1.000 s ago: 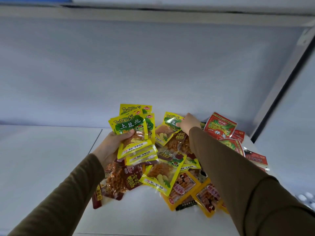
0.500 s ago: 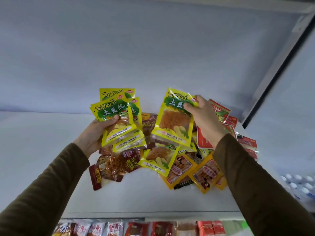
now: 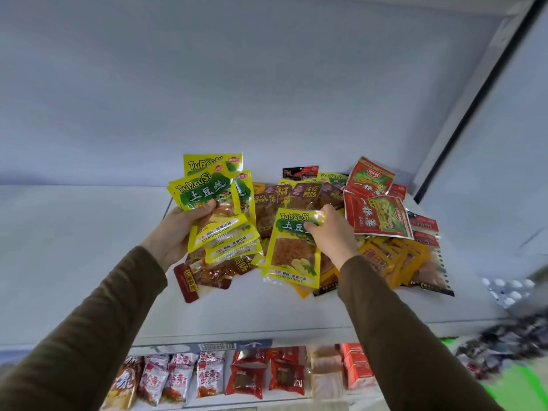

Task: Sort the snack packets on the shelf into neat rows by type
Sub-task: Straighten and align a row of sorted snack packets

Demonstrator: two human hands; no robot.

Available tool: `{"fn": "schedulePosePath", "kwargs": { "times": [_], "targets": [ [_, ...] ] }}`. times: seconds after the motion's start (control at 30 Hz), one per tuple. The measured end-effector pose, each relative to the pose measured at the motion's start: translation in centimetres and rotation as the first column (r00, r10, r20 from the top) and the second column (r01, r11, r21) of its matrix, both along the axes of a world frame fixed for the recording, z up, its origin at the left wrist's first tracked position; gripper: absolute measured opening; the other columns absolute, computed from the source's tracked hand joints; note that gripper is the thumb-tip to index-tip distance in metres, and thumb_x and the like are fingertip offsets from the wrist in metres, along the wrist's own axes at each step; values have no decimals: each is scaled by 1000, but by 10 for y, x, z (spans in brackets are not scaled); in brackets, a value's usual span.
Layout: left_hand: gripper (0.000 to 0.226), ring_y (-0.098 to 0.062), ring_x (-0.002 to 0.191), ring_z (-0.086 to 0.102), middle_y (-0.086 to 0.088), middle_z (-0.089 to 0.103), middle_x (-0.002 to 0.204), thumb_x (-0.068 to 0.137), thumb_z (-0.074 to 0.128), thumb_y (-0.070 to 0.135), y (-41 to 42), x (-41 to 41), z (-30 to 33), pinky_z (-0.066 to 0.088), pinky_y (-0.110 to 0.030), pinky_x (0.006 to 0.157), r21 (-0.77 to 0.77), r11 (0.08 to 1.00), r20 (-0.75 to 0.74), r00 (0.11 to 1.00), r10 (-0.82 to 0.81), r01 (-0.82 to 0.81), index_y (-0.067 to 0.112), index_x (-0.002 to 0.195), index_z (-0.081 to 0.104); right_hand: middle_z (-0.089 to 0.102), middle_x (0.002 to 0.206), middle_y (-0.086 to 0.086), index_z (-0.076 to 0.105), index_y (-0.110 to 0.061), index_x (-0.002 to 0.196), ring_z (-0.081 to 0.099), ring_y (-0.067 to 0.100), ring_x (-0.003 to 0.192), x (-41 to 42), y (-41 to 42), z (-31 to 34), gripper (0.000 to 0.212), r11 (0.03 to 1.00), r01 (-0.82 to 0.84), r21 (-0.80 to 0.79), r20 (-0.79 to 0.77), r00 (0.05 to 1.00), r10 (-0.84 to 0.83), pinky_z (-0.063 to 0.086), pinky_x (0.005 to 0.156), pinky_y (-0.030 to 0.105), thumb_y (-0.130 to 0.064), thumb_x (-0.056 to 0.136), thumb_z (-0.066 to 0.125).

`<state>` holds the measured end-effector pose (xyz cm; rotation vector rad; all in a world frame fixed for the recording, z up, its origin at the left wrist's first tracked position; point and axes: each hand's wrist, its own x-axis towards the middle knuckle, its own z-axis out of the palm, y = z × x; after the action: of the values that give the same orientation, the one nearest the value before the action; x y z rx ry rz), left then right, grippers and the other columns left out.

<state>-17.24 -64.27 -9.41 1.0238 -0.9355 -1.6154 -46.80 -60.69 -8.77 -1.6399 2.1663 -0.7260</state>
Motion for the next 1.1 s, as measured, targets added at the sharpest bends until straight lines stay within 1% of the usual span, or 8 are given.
{"fn": "schedulePosePath", "kwargs": {
  "times": [0.23, 0.27, 0.3, 0.47, 0.67, 0.8, 0.9, 1.1],
  "targets": [
    [34, -39, 111, 65, -22, 69, 127, 91, 69, 15, 14, 6, -4, 50, -58, 103, 14, 1000, -16, 1000, -2, 3, 9, 125, 68, 57, 99, -3, 53, -20, 121, 62, 30, 93, 9, 18, 14, 24, 981, 112, -156, 589, 808, 2, 51, 74, 46, -16, 98, 59],
    [34, -39, 111, 65, -22, 69, 127, 92, 69, 15, 16, 7, -5, 50, -58, 104, 21, 1000, -14, 1000, 2, -2, 9, 126, 68, 54, 98, -6, 53, -21, 123, 34, 5, 90, 7, 22, 21, 26, 979, 113, -172, 627, 778, 21, 51, 76, 48, -14, 99, 57],
    [33, -38, 108, 67, -21, 70, 125, 93, 68, 14, 18, 7, -6, 52, -56, 101, 25, 1000, -14, 1000, 6, -6, 9, 125, 68, 53, 98, -8, 54, -23, 124, 39, 28, 122, 4, 25, 29, 27, 976, 114, -188, 656, 754, 38, 51, 76, 47, -13, 98, 56],
    [23, -28, 87, 75, -19, 73, 117, 93, 69, 12, 26, 3, -5, 63, -43, 81, 22, 999, 6, 999, 49, -50, 11, 115, 72, 68, 107, 1, 64, -32, 101, 67, 23, 96, -4, 31, 71, 28, 933, 117, -339, 775, 596, 207, 51, 69, 30, -6, 91, 63],
    [11, -15, 59, 71, -8, 76, 80, 98, 60, 3, 37, -11, 17, 56, -24, 54, -28, 998, 94, 994, 59, -57, 4, 104, 68, 73, 105, 4, 66, -24, 118, 70, 22, 95, 39, 8, 88, 32, 945, -118, -306, 917, 232, 326, 58, 67, 30, -3, 95, 61],
    [23, -19, 53, 57, -8, 67, 74, 94, 62, 7, 37, -6, 19, 42, -27, 49, -40, 991, 208, 969, 131, -126, 16, 77, 75, 58, 134, 6, 67, -28, 122, 60, 23, 118, 96, -14, 46, 34, 971, -170, -168, 898, 380, 222, 55, 95, 39, -12, 93, 69],
    [27, -10, 38, 49, 1, 60, 52, 98, 54, 6, 40, 11, 19, 35, -19, 43, -12, 981, 221, 956, 193, -195, 13, 75, 66, 55, 132, 1, 60, -21, 130, 56, 18, 115, 132, -16, 19, 37, 981, -117, -157, 823, 533, 196, 47, 93, 33, -13, 94, 67],
    [43, -15, 49, 62, -2, 71, 70, 107, 44, 45, 49, 77, 24, 44, -20, 42, 98, 933, 63, 938, 341, -345, 17, 92, 72, 65, 120, 3, 62, -17, 123, 64, 21, 111, 223, -25, -2, 34, 972, -122, -201, 814, 532, 235, 54, 99, 44, -7, 91, 65]
  ]
}}
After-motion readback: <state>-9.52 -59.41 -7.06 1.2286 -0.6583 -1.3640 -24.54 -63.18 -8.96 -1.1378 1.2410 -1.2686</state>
